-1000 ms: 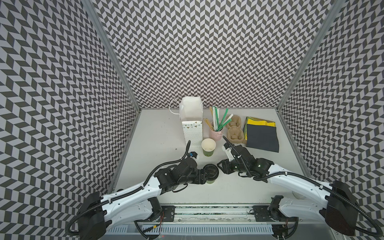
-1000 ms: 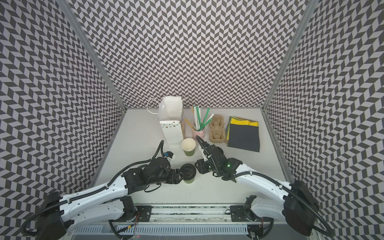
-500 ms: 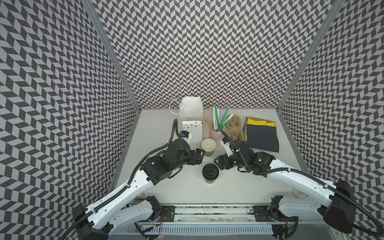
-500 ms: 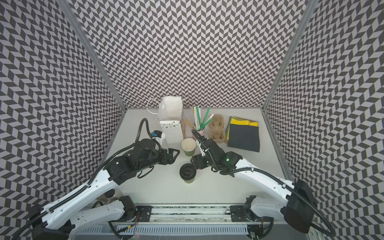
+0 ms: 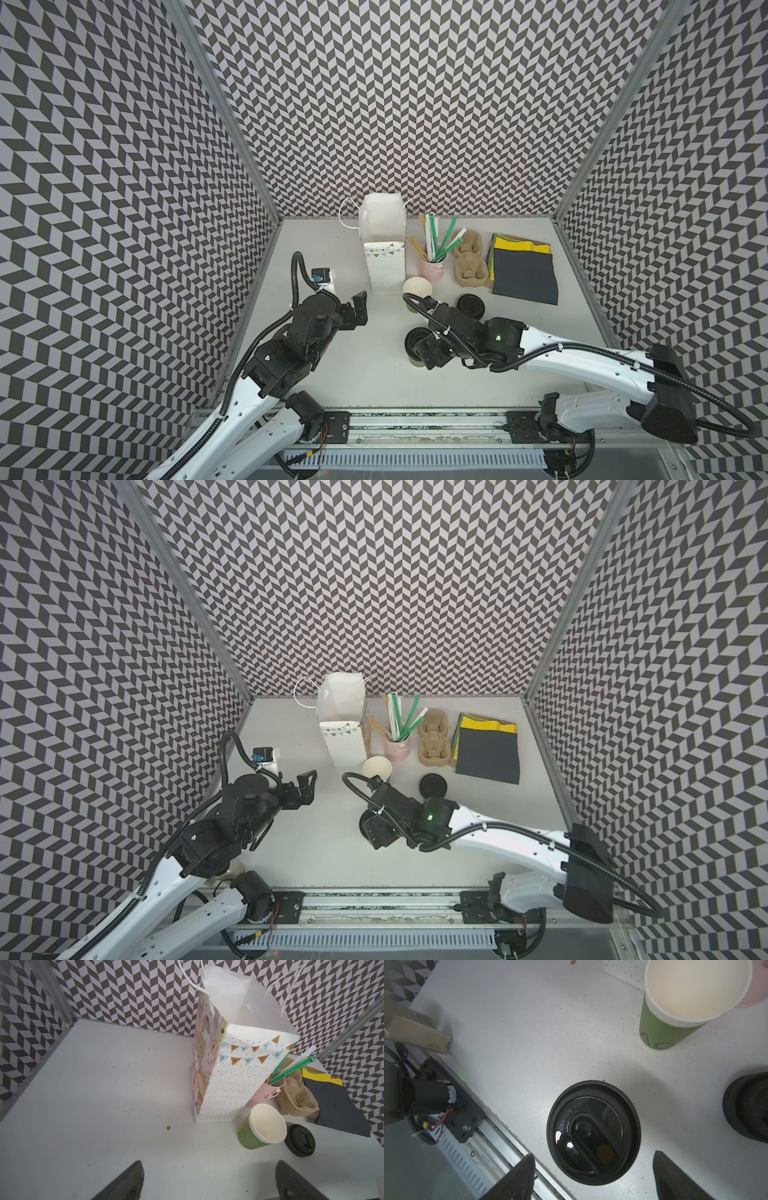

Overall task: Pack the takeout coffee
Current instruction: 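Open the left gripper and lift it away while the right grips the lid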

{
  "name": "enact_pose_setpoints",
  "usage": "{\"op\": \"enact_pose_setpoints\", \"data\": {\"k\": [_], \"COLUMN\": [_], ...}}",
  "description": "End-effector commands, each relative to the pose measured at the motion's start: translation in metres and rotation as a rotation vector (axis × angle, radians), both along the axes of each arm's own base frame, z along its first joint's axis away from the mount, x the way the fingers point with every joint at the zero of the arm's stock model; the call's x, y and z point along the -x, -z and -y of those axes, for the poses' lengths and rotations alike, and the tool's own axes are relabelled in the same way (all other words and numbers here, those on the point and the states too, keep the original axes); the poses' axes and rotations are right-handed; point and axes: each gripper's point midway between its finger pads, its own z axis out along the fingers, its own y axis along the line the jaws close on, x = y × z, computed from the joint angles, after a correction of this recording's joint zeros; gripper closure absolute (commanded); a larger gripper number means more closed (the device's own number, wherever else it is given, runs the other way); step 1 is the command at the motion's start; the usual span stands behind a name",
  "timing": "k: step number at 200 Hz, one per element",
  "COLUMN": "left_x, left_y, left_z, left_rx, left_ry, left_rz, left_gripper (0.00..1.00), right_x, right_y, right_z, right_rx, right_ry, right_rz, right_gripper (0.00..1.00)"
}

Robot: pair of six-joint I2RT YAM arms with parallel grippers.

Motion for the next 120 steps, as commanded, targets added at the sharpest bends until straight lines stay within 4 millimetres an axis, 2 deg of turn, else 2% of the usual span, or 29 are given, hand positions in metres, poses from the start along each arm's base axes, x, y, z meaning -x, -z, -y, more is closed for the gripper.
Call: {"op": "enact_pose_setpoints", "data": {"k": [1, 120], "left_x": [-0.001, -0.005], "left_y": [-0.015, -0.005], "left_z": [-0.013, -0.011], "left_rx": [0.017, -0.018], "left_ry": [-0.059, -0.06], "left_rz": [0.07, 0.036], "left_gripper": [0.01, 0.01], "right_x": [-0.008, -0.013], "right_y": [-0.002, 0.014], "right_z": [-0.001, -0.016], "right_rx": [0.05, 0.168], "right_ry": [0.027, 0.006], "right_rz": [0.051, 0.1], "right_gripper": [0.13, 0.24]}}
